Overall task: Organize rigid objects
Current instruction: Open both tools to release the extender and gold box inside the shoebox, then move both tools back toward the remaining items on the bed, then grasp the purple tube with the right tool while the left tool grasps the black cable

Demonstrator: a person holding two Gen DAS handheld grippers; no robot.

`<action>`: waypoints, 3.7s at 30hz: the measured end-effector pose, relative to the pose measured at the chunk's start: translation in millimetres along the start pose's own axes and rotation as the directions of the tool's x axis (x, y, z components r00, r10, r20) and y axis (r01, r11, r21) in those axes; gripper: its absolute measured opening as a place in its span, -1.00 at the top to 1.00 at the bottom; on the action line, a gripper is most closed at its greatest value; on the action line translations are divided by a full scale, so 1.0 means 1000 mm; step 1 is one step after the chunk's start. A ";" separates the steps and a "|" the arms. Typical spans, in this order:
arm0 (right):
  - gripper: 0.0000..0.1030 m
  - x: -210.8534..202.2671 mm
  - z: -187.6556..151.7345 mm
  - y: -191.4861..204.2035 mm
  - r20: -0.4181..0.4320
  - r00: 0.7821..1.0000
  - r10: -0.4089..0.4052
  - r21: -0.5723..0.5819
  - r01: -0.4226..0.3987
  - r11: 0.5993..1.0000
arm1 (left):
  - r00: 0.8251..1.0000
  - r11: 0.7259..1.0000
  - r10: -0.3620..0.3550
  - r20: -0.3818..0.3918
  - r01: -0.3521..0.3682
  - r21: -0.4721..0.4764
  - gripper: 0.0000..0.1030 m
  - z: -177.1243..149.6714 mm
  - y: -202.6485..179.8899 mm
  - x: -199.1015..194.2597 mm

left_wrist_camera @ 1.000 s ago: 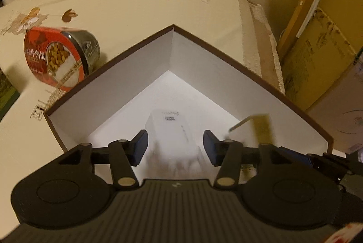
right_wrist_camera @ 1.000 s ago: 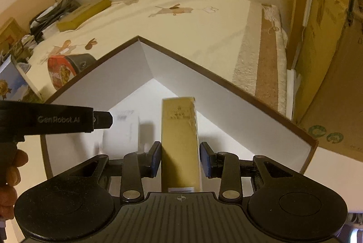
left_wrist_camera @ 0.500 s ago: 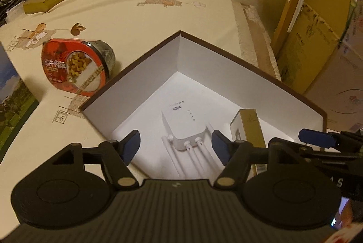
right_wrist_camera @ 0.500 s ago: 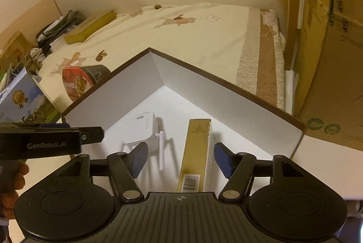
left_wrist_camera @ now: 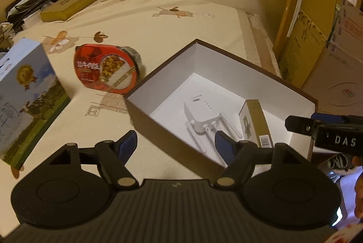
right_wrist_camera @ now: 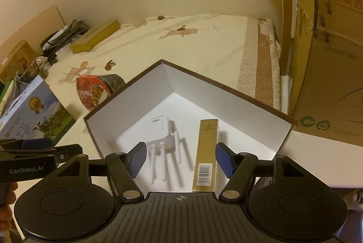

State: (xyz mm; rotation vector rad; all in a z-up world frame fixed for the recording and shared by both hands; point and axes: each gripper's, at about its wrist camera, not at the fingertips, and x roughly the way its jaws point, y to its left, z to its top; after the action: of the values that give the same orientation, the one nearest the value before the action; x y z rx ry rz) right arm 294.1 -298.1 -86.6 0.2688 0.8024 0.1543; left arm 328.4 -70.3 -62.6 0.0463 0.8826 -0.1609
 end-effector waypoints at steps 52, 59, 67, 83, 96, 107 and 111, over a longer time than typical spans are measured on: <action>-0.25 -0.094 -0.102 0.086 -0.122 0.989 0.088 -0.077 -0.098 0.992 | 0.987 0.972 0.117 -0.112 -0.137 -0.191 -0.38 -0.153 0.076 -0.132; -0.25 -0.079 -0.123 0.087 -0.190 0.975 0.115 -0.094 -0.135 0.986 | 0.977 0.968 0.114 -0.179 -0.150 -0.201 -0.37 -0.183 0.082 -0.121; -0.24 -0.059 -0.160 0.101 -0.287 0.947 0.144 -0.183 -0.202 0.962 | 0.963 0.967 0.099 -0.250 -0.152 -0.205 -0.32 -0.217 0.085 -0.103; 0.02 -0.013 -0.239 0.141 -0.493 0.853 0.173 -0.346 -0.374 0.860 | 0.947 0.964 0.080 -0.310 -0.152 -0.217 -0.32 -0.249 0.098 -0.071; 0.35 0.019 -0.271 0.158 -0.567 0.813 0.131 -0.411 -0.416 0.811 | 0.939 0.959 0.080 -0.334 -0.164 -0.230 -0.32 -0.258 0.106 -0.061; 0.43 0.020 -0.268 0.139 -0.505 0.859 0.090 -0.434 -0.342 0.833 | 0.934 0.968 0.067 -0.352 -0.146 -0.205 -0.31 -0.259 0.096 -0.048; 0.43 0.011 -0.255 0.123 -0.466 0.879 0.100 -0.385 -0.304 0.871 | 0.935 0.974 0.058 -0.349 -0.129 -0.186 -0.28 -0.258 0.087 -0.040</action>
State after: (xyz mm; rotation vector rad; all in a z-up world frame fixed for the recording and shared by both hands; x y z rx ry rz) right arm 112.4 -132.5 -227.0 -0.1315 1.1541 0.6156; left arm 120.1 48.1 -197.4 -0.0803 1.2390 0.0322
